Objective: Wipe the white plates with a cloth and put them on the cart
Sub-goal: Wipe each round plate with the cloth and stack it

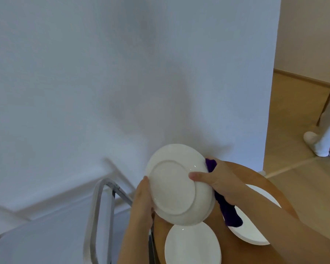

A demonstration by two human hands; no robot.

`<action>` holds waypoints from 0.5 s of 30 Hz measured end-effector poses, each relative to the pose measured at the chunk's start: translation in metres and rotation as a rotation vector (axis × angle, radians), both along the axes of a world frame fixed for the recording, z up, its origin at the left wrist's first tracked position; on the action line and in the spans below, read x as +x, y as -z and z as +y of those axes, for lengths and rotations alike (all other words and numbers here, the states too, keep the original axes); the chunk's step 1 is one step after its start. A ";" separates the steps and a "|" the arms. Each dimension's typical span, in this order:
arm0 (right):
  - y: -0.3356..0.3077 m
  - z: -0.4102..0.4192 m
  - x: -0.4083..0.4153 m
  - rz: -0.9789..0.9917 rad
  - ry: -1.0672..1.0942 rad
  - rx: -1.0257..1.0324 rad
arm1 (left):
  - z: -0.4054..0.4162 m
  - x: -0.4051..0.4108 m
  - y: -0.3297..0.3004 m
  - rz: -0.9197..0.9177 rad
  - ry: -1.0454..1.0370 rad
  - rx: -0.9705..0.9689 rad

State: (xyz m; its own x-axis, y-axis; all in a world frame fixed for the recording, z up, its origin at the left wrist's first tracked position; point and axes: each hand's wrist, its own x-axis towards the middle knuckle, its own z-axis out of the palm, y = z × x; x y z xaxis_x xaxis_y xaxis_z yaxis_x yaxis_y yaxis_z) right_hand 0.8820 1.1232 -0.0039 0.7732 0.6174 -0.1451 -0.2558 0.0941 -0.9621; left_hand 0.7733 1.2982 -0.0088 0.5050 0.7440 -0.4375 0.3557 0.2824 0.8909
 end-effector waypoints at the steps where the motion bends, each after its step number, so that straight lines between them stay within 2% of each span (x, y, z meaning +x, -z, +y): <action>1: -0.003 0.003 -0.006 -0.114 0.042 -0.077 | -0.004 0.004 -0.004 0.039 0.043 0.027; 3: -0.006 0.011 -0.017 -0.471 0.107 -0.340 | -0.015 0.011 -0.017 0.008 0.114 -0.002; 5: -0.002 0.020 -0.036 -0.915 0.150 -0.487 | -0.028 0.020 -0.032 -0.114 0.131 -0.181; 7: 0.002 0.026 -0.052 -1.283 0.120 -0.482 | -0.032 0.023 -0.039 -0.252 0.093 -0.357; 9: 0.009 0.024 -0.061 -1.458 0.019 -0.355 | -0.034 0.019 -0.040 -0.356 0.064 -0.432; 10: 0.013 0.020 -0.061 -1.467 -0.037 -0.302 | -0.035 0.016 -0.038 -0.398 0.068 -0.439; 11: 0.017 0.013 -0.059 -1.395 -0.104 -0.271 | -0.034 0.012 -0.034 -0.434 0.069 -0.437; 14: 0.027 -0.007 -0.045 -0.988 -0.280 -0.243 | -0.027 -0.003 -0.027 -0.580 0.178 -0.469; 15: 0.031 -0.012 -0.038 -0.947 -0.304 -0.276 | -0.025 -0.007 -0.026 -0.620 0.240 -0.466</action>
